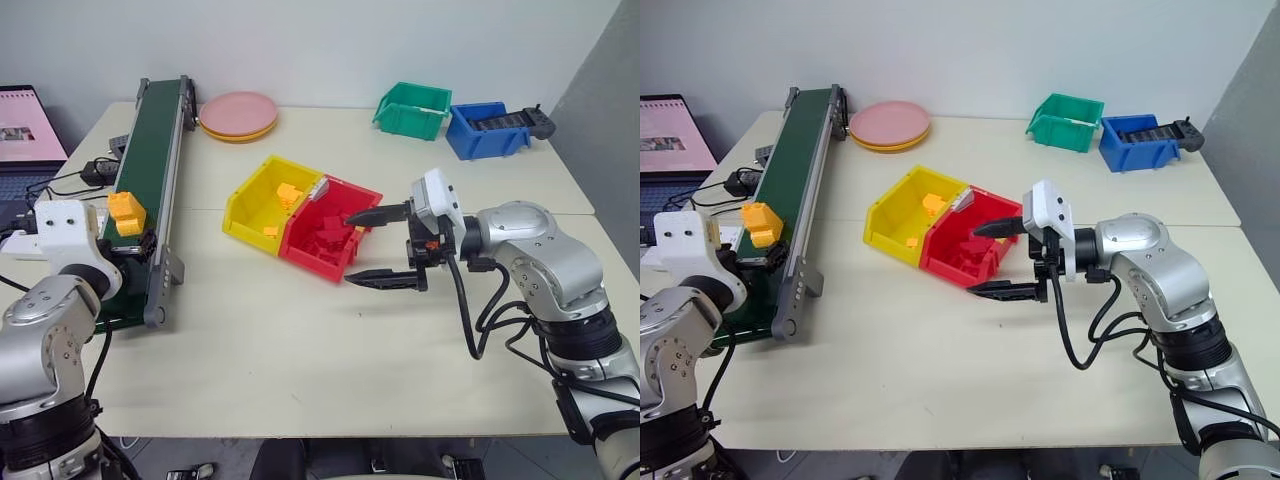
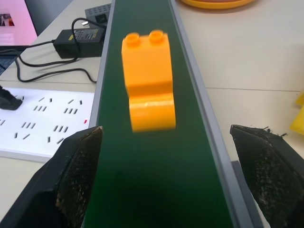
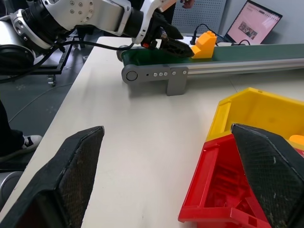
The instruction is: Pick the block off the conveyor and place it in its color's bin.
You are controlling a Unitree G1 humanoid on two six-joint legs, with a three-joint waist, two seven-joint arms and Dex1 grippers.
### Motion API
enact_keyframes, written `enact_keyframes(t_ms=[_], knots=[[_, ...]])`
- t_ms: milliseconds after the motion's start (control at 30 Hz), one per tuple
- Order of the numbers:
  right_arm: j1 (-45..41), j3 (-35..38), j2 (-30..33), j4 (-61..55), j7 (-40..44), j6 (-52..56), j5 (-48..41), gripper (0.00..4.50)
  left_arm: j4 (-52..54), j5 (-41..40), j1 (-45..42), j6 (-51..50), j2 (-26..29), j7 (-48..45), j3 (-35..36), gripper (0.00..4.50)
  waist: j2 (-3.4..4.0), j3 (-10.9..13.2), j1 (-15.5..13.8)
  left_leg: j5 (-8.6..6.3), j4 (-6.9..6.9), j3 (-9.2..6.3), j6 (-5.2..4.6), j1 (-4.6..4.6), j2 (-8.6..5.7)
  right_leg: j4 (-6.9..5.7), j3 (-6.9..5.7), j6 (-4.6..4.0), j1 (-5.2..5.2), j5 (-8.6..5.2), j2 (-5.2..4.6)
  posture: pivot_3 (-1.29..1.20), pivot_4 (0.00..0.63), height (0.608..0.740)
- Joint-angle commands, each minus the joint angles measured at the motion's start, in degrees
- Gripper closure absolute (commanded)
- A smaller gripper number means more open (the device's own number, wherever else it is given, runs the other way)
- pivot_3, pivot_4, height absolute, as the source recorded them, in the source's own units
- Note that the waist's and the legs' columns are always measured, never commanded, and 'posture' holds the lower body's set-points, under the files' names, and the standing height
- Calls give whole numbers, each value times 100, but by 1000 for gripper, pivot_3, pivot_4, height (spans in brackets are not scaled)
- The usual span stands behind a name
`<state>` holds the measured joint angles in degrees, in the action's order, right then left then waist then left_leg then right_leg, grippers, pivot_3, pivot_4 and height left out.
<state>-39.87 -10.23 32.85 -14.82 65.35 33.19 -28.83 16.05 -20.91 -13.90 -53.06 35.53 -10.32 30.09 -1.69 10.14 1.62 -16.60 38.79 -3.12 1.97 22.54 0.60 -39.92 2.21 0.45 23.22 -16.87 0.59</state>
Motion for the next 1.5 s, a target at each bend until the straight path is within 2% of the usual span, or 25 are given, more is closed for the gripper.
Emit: enact_keyframes(t_ms=[33,200,233,433,533,700,867,1067,1200,1333,1500], knots=[[25,69,100,-285,38,-59,-58,0,-4,144,-101,138,1,81,-131,14,0,0,-1,0,0,0,0,0,0,0,1,0,0,0,0,0,150,740],[92,100,159,-396,-2,3,-90,0,-23,234,-87,108,-152,270,-123,14,0,0,-2,0,0,0,0,3,0,2,0,0,1,0,-1,0,150,740],[98,105,169,-402,-7,6,-91,0,34,241,-63,86,-191,303,-123,376,0,0,-2,0,0,0,0,3,0,1,1,0,2,0,-1,0,150,740],[115,120,210,-429,-24,10,-110,0,378,253,45,-76,-378,486,-38,1394,-1,0,-4,0,1,0,0,3,-1,0,0,0,2,0,-2,0,150,740],[41,118,204,-300,3,-38,-80,0,1012,164,290,-330,-564,648,203,1963,-1,0,5,0,1,1,0,3,0,0,1,0,2,0,-2,0,150,740],[-1,110,191,-238,35,-89,-74,0,1477,133,293,-558,-554,685,261,2896,-1,0,-10,0,1,-3,0,5,0,0,-3,0,3,0,-1,0,150,740],[-35,106,180,-194,47,-131,-58,0,1767,85,-88,-639,-281,481,-62,2969,-2,0,-20,0,3,-3,0,5,-2,-2,-4,0,0,0,-2,0,150,740],[-35,141,184,-280,-52,-84,-57,0,1492,-98,-684,-674,-30,98,-429,2969,-2,0,-25,1,4,1,2,5,-4,0,0,0,0,0,-2,0,150,740],[57,569,284,-400,-582,4,-4,0,77,-174,-2122,-124,-288,-690,-1693,2969,-4,2,-102,2,6,-12,2,11,-3,-4,-18,0,1,0,-1,0,150,740],[148,653,384,-618,-1004,258,93,0,-1166,-147,-2775,480,-586,-1177,-2002,2969,-2,1,-159,3,11,-7,4,12,-14,0,-12,0,-1,1,-9,0,150,740],[327,990,480,-924,-1417,547,-70,0,-2681,503,-3480,1686,-696,-1735,-2831,2969,-2,2,-113,15,9,4,25,28,-5,4,-7,-3,17,-4,-3,0,150,740]])
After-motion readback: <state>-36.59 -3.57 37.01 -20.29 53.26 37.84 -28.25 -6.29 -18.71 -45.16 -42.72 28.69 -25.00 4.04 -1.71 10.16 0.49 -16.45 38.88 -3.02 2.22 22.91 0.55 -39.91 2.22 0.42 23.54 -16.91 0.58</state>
